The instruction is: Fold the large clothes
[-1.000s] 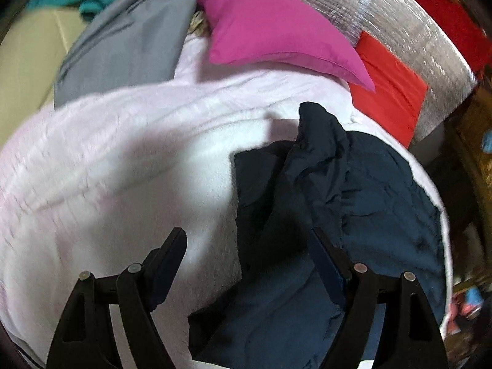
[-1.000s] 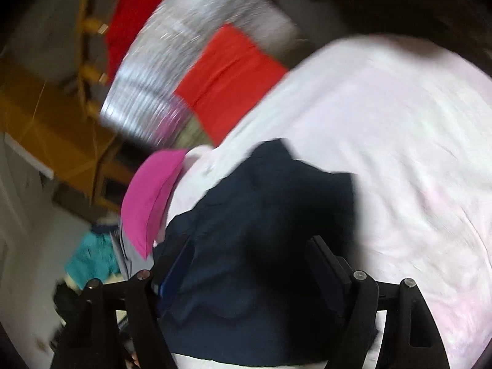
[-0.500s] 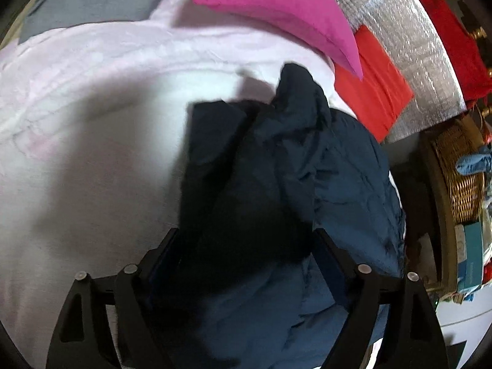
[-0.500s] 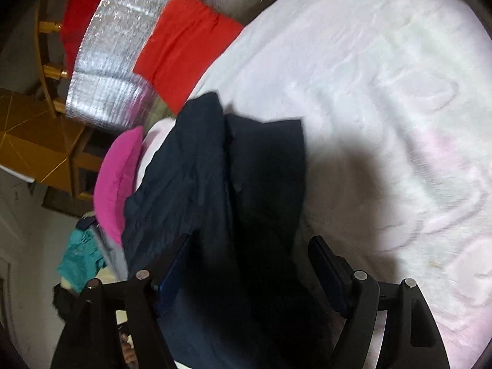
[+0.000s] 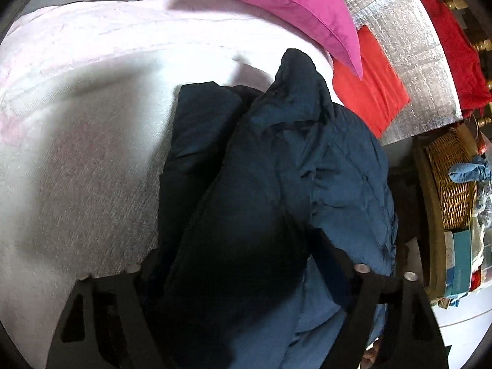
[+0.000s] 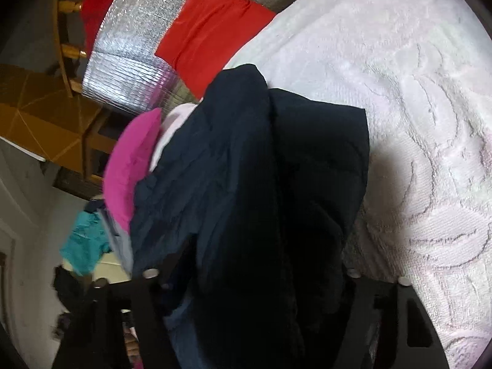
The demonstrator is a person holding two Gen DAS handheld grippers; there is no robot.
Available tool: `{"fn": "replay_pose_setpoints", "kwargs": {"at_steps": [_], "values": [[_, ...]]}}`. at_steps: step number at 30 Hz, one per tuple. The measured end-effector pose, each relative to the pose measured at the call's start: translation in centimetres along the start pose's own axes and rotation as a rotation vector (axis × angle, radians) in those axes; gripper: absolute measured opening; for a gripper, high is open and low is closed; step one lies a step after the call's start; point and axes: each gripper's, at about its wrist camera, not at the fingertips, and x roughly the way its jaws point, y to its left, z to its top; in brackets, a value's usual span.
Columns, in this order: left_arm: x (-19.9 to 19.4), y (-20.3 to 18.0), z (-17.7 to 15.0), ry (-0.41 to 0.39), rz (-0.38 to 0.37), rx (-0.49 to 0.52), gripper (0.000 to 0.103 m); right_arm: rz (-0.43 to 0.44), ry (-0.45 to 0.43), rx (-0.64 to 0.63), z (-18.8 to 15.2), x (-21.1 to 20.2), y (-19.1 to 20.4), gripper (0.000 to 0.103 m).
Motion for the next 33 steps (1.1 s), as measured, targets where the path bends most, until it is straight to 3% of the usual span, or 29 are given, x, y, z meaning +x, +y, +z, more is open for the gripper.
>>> {"fn": "replay_pose_setpoints", "kwargs": {"at_steps": [2, 5, 7, 10, 14, 16, 19, 22, 24, 33], "values": [[-0.3, 0.1, -0.1, -0.010, -0.010, -0.004, 0.068, 0.012, -0.008, 0.012, 0.0, -0.5, -0.2, 0.054], [-0.7, -0.4, -0.2, -0.035, -0.022, 0.001, 0.052, -0.009, -0.035, -0.023, 0.0, -0.9, 1.1, 0.046], [-1.3, -1.1, -0.6, -0.053, -0.019, 0.026, 0.042, -0.008, -0.063, -0.052, 0.0, -1.5, 2.3, 0.042], [-2.7, -2.2, -0.9, -0.089, -0.051, 0.053, 0.037, 0.035, -0.119, -0.090, 0.1, -3.1, 4.0, 0.040], [-3.4, -2.2, -0.9, -0.108, -0.078, 0.044, 0.037, 0.024, -0.173, -0.151, -0.1, -3.8, 5.2, 0.040], [-2.1, -1.3, -1.1, -0.070, -0.033, 0.007, 0.048, -0.021, -0.138, -0.110, 0.1, -2.5, 3.9, 0.040], [-1.0, -0.9, -1.3, -0.036, 0.025, -0.010, 0.063, -0.054, -0.071, -0.014, 0.3, -1.1, 1.5, 0.052], [-1.6, -1.4, -1.4, -0.038, 0.044, -0.028, 0.065, -0.042, -0.071, 0.052, 0.4, -1.9, 1.1, 0.068], [-2.4, -1.7, -1.8, -0.057, 0.056, -0.027, 0.065, -0.043, -0.096, 0.055, 0.4, -3.3, 1.4, 0.076], [-9.2, -2.5, -5.3, -0.247, 0.126, 0.066, 0.072, -0.079, -0.173, 0.079, -1.0, -10.0, 0.5, 0.079]]}}
